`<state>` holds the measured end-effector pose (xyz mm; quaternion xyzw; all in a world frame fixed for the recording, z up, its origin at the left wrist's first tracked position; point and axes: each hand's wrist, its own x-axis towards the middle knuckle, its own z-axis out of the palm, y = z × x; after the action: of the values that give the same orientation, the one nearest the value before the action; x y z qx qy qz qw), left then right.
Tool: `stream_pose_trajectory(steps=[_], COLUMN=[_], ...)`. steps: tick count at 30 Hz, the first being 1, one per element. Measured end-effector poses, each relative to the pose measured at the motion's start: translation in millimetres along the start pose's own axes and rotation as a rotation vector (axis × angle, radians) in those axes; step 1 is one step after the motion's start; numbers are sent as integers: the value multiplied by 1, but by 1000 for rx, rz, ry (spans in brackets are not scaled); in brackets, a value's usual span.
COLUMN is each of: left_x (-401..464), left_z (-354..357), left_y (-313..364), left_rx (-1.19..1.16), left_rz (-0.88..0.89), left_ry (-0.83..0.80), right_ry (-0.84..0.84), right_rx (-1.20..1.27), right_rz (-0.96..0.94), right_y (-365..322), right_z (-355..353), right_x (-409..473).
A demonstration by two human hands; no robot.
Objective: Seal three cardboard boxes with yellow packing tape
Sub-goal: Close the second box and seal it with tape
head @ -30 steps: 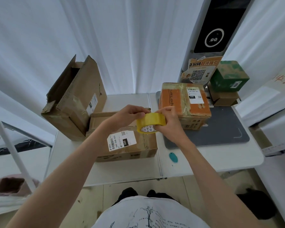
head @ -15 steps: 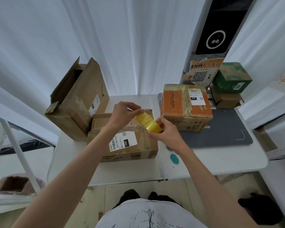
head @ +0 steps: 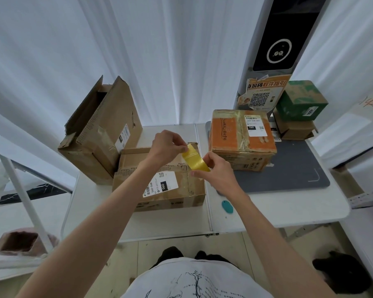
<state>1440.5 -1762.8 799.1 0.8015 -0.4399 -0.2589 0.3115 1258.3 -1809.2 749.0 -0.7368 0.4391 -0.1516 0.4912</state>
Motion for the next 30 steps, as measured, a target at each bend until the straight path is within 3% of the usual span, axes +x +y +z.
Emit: stream_pose_trajectory(steps=[5, 8, 12, 16, 22, 30], left_x=[4, 7, 10, 14, 22, 29], left_z=[1, 2, 2, 4, -8, -20], left_y=[1, 2, 10, 16, 22, 24], left_rx=[86, 69, 65, 169, 277, 304], left_rz=[-47, -35, 64, 128, 189, 208], left_ry=[-153, -214, -147, -159, -171, -151], right_ry=[-24, -125, -185, -124, -197, -366], right_rx=[-4, 60, 299, 302, 155, 402], right_rz=[-36, -32, 65, 105, 221, 333], right_y=[5, 1, 2, 0, -9, -2], right_z=[-5, -5, -5, 0, 0, 1], right_x=[-5, -10, -18, -20, -16, -18])
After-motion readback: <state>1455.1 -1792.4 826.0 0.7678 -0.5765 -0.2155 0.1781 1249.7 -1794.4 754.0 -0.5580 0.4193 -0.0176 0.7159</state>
